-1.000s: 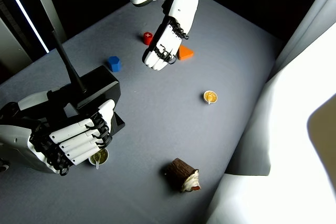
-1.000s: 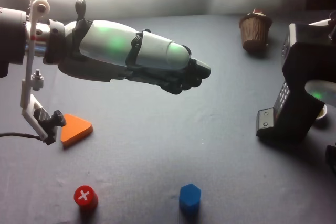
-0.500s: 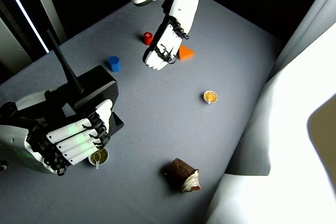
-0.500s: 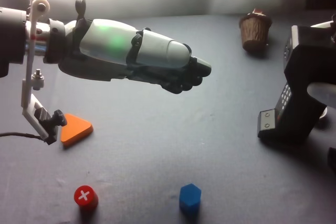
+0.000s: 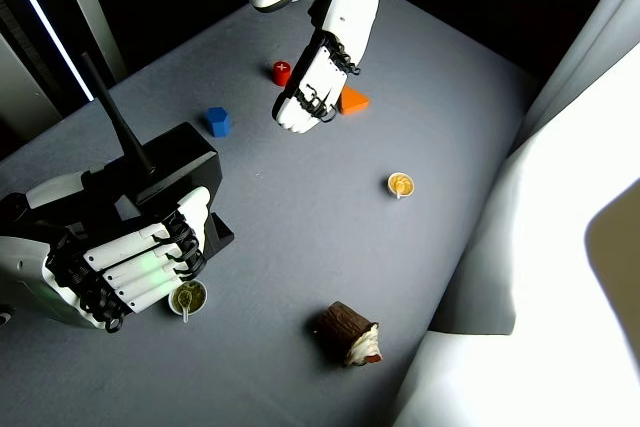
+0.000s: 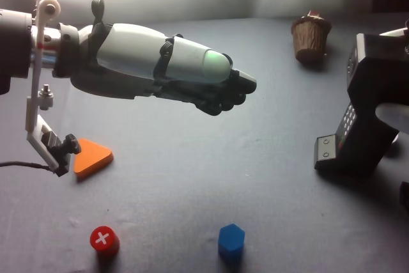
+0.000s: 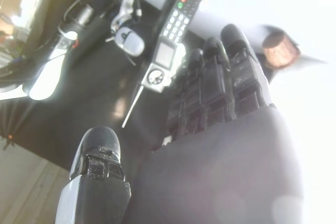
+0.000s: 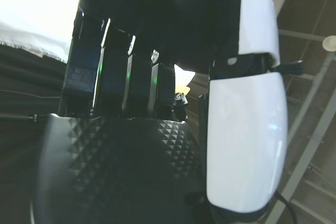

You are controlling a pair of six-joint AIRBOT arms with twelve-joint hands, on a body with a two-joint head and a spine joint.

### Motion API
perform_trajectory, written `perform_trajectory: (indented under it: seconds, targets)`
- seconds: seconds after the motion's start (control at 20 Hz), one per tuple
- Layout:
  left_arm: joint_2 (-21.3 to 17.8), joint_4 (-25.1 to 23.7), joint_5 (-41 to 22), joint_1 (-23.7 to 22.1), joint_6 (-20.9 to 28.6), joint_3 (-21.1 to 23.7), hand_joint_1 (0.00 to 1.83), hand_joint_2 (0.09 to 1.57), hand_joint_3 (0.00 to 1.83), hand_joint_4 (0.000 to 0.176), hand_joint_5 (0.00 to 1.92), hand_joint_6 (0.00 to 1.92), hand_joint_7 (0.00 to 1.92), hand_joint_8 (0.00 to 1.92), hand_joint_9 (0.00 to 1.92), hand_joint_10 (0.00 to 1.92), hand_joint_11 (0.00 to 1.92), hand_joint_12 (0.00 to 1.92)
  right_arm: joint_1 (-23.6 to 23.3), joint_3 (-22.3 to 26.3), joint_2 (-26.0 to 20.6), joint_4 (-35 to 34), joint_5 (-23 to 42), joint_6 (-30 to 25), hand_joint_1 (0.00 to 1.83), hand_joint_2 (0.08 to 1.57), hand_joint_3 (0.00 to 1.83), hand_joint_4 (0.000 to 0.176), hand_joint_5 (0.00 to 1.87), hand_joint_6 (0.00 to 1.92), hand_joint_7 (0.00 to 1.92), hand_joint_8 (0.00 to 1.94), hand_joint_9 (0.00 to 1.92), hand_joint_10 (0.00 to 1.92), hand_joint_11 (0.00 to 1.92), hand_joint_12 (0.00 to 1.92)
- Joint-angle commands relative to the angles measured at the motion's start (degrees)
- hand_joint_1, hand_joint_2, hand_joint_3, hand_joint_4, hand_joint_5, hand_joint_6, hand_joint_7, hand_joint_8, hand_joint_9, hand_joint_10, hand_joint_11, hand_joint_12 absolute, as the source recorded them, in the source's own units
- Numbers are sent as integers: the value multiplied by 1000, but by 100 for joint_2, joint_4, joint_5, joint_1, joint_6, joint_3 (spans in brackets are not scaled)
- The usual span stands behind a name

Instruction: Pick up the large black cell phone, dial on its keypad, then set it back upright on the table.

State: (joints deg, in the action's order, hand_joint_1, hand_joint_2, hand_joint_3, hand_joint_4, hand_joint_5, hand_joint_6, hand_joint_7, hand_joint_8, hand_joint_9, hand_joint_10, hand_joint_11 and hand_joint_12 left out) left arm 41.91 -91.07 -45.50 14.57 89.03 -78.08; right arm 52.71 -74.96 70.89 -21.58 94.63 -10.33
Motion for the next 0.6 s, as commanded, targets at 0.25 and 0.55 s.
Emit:
perform_trajectory:
  seconds: [0.25, 0.55]
  targets:
    - [-48, 473, -155, -99, 62, 1, 0, 1187, 0, 0, 94, 1, 158, 3, 137, 2, 0, 317, 25, 8, -64, 37, 643, -95, 1324, 1213, 2, 0, 752, 1308, 717, 1268, 803, 1426, 711, 1176]
    - [-55, 487, -150, -100, 61, 0, 0, 1189, 0, 0, 93, 1, 171, 3, 150, 2, 0, 374, 30, 0, -63, 37, 643, -95, 1128, 1174, 3, 0, 850, 1167, 804, 127, 778, 340, 583, 1149]
